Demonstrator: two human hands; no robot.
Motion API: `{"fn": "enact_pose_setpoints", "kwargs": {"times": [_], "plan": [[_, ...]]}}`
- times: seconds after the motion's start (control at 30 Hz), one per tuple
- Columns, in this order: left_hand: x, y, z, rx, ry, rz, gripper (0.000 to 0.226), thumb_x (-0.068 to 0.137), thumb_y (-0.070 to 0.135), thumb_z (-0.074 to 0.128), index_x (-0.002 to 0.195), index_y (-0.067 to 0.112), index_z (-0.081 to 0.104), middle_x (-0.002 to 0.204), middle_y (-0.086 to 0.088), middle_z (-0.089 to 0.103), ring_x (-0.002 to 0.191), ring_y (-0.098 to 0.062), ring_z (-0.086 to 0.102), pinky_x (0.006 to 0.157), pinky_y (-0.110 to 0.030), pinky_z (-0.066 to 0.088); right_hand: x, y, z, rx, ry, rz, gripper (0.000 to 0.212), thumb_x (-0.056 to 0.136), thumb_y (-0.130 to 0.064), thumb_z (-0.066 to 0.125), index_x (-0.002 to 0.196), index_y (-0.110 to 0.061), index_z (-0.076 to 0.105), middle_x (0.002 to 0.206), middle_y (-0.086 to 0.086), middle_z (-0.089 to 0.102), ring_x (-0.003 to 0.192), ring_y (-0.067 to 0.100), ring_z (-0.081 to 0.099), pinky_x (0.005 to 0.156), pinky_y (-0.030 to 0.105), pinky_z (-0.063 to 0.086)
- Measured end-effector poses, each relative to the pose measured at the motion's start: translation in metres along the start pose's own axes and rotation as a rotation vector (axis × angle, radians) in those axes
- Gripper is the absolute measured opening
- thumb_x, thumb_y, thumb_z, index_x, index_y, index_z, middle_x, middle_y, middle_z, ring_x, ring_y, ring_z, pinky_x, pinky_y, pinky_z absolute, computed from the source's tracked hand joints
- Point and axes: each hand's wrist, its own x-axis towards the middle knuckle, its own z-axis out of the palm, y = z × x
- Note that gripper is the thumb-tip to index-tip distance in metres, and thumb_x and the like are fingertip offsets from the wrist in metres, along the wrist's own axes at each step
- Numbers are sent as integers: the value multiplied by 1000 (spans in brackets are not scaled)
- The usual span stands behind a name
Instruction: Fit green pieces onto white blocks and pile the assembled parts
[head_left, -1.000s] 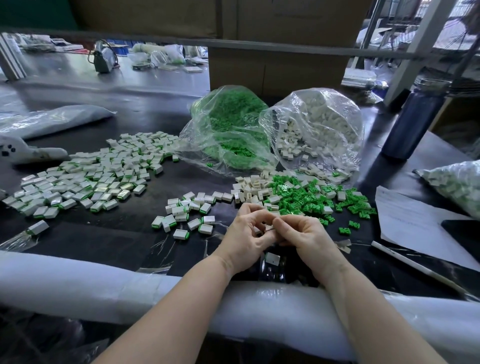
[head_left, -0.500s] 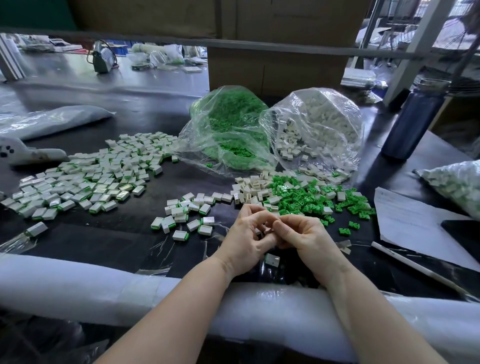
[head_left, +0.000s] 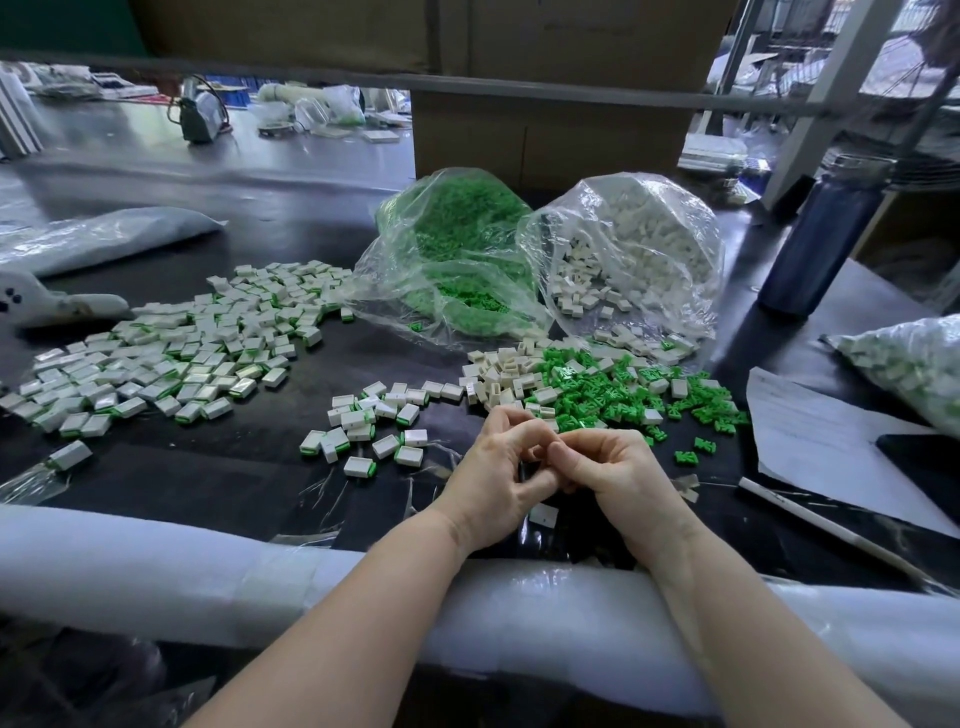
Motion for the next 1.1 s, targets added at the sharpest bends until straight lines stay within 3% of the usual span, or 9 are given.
{"fn": "enact_pose_setpoints", "kwargs": {"times": [0.5, 0.8, 0.97, 1.1], "plan": [[0, 1, 0, 18, -20, -4, 31, 81, 5, 61, 77, 35, 53, 105, 4, 38, 94, -12, 47, 93, -34, 47, 0, 1, -1, -13, 20, 44, 18, 85, -5, 60, 74, -10, 74, 56, 2, 63, 53, 8, 53, 52, 17, 46], [-1, 2, 0, 27, -14, -3, 27, 81, 4, 61, 78, 30, 55, 108, 0, 39, 92, -11, 48, 92, -30, 46, 1, 4, -2, -23, 23, 57, 19, 85, -6, 61, 73, -10, 75, 56, 2, 61, 54, 11, 51, 53, 20, 45], [0, 0, 0, -2, -6, -5, 33, 82, 3, 60, 76, 35, 52, 102, 7, 38, 85, -11, 47, 85, -25, 47, 1, 3, -1, 23, 12, 58, 15, 73, -25, 67, 76, -14, 77, 70, 10, 69, 67, 21, 62, 67, 31, 53], [-1, 0, -1, -30, -15, -4, 33, 82, 3, 60, 74, 35, 52, 103, 5, 38, 87, -14, 47, 87, -28, 49, 0, 1, -2, 23, -5, 59, 12, 75, -19, 66, 74, -11, 76, 67, 8, 69, 62, 14, 62, 61, 23, 54]]}}
